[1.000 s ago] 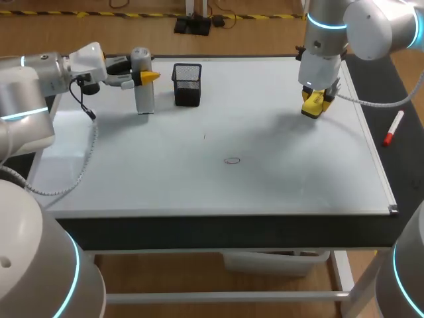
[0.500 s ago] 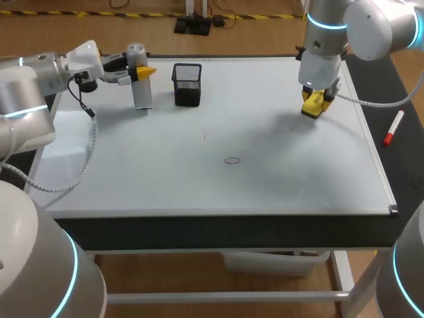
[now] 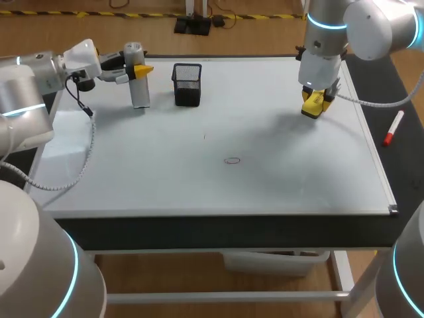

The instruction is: Pick up the inspection probe, press it on each red-marked spot on the whiteboard one by one, put down the probe, pick up the eraser, and wipe off all the red marks.

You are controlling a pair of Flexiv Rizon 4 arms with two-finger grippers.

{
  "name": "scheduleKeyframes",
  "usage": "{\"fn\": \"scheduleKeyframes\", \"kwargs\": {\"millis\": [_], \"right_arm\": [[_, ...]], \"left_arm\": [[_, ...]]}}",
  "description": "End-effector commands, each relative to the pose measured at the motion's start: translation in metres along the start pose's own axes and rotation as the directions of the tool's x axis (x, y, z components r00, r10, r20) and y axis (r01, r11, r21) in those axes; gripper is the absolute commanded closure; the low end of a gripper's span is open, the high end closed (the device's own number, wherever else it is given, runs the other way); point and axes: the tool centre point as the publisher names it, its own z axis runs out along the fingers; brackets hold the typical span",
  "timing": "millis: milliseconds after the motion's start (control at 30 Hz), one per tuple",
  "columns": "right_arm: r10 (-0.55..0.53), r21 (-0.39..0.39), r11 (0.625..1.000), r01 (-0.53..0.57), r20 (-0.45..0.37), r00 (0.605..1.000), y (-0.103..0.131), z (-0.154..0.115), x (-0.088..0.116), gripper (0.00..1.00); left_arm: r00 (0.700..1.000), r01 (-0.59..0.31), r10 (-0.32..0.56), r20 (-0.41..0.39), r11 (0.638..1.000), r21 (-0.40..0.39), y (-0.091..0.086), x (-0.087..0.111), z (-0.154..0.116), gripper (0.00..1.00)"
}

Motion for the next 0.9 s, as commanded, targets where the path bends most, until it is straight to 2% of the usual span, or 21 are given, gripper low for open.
{"fn": "scheduleKeyframes", "kwargs": {"millis": [33,367,667,900], "right_arm": [[-0.006,0.004,1.0,0.006,-0.002,1.0,0.001,-0.001,-0.001,1.0],[-0.083,0.023,0.996,0.083,0.016,0.996,0.048,-0.012,-0.018,1.0],[-0.174,0.039,0.984,0.173,0.02,0.984,0.106,-0.024,-0.039,1.0],[-0.245,0.022,0.969,0.244,0.017,0.969,0.156,-0.021,-0.06,1.0]], "left_arm": [[1.0,-0.001,0.001,0.001,1.0,0.001,-0.001,0.0,0.0,1.0],[1.0,-0.001,0.001,0.001,1.0,0.001,-0.001,0.0,0.0,1.0],[1.0,-0.001,0.001,0.001,1.0,0.001,-0.001,0.0,0.0,1.0],[1.0,-0.001,0.001,0.001,1.0,0.001,-0.001,0.0,0.0,1.0]]}}
